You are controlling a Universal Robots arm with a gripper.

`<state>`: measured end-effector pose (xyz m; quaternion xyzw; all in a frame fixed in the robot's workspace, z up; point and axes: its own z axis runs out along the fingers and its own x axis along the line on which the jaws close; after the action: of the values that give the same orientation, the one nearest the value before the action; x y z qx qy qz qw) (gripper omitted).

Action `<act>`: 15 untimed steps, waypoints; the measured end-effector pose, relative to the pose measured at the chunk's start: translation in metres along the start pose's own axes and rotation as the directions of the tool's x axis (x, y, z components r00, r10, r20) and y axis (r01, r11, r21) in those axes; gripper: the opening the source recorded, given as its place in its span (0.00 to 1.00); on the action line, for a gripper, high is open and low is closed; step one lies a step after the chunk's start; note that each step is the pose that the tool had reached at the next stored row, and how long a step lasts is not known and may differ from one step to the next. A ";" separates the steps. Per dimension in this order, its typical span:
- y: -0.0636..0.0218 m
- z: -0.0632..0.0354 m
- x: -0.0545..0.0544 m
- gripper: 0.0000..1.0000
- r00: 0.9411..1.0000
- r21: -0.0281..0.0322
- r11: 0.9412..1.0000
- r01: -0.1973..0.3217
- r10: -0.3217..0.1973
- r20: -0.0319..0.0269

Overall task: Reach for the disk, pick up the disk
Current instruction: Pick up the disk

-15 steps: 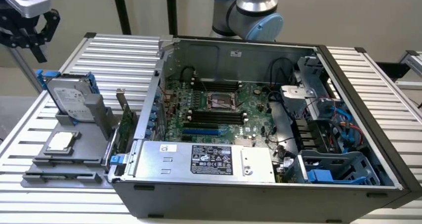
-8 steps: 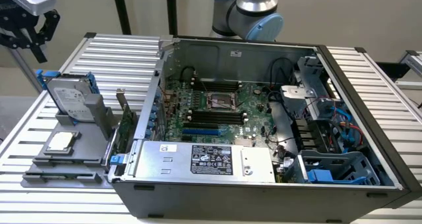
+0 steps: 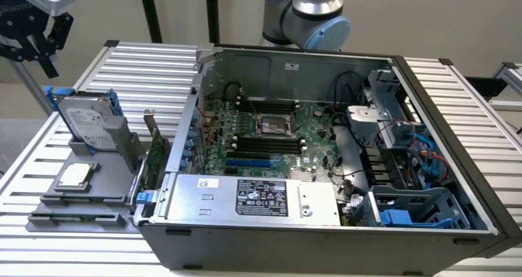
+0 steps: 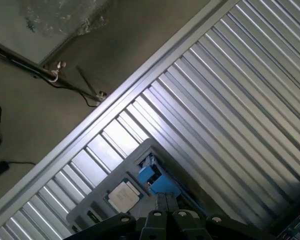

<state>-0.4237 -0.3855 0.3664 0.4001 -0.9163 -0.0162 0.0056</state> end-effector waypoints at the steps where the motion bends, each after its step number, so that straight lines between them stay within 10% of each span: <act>1: 0.0000 0.0001 0.000 0.11 1.000 0.000 1.000 0.018 -0.018 -0.001; 8: 0.0000 0.0005 0.000 0.11 0.989 -0.001 0.989 0.145 -0.145 -0.005; 15: 0.0000 0.0009 0.000 0.11 0.963 -0.002 0.963 0.270 -0.270 -0.009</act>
<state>-0.4237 -0.3855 0.3655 0.5211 -0.8533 -0.0153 0.0077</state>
